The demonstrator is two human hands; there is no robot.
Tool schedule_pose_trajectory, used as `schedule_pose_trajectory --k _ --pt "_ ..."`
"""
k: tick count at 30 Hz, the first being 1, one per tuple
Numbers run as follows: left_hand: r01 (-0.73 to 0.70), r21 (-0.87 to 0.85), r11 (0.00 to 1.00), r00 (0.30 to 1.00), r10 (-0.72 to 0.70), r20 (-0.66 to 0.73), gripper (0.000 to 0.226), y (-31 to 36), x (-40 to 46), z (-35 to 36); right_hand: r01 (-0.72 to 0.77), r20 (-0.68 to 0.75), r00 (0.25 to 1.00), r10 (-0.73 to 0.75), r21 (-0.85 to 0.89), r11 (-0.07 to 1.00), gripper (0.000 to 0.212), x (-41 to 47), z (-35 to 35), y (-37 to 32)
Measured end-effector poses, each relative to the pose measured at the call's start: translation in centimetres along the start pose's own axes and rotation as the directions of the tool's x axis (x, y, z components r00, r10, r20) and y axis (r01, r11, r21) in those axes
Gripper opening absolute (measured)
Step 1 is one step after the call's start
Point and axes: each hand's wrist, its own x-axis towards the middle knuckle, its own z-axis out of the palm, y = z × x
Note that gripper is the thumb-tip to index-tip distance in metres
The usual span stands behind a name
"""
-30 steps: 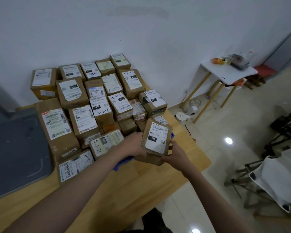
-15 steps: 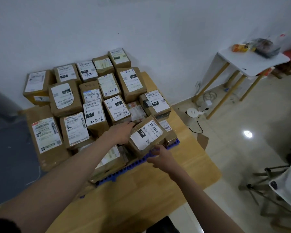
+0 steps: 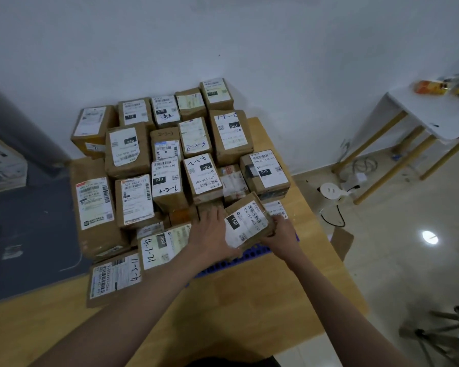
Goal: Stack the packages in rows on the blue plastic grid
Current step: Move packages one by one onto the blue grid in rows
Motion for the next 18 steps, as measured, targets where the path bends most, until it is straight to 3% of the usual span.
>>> schedule_pose_trajectory --k 8,15,18 --pt "-0.008 0.112 0.994 0.999 0.003 0.05 0.144 0.0 1.5 -0.9 0.025 0.1 0.995 -0.021 -0.046 0.999 0.058 0.8 -0.2 0.3" --pt "-0.033 0.116 0.993 0.996 0.023 0.088 0.134 -1.6 2.1 -1.8 0.076 0.221 0.974 -0.05 -0.111 0.991 0.056 2.0 -0.6 0.1" --pt "-0.018 0.105 0.994 0.997 0.01 0.082 0.133 -1.4 2.1 -1.5 0.08 0.273 0.961 -0.042 -0.129 0.988 0.064 1.9 -0.6 0.3"
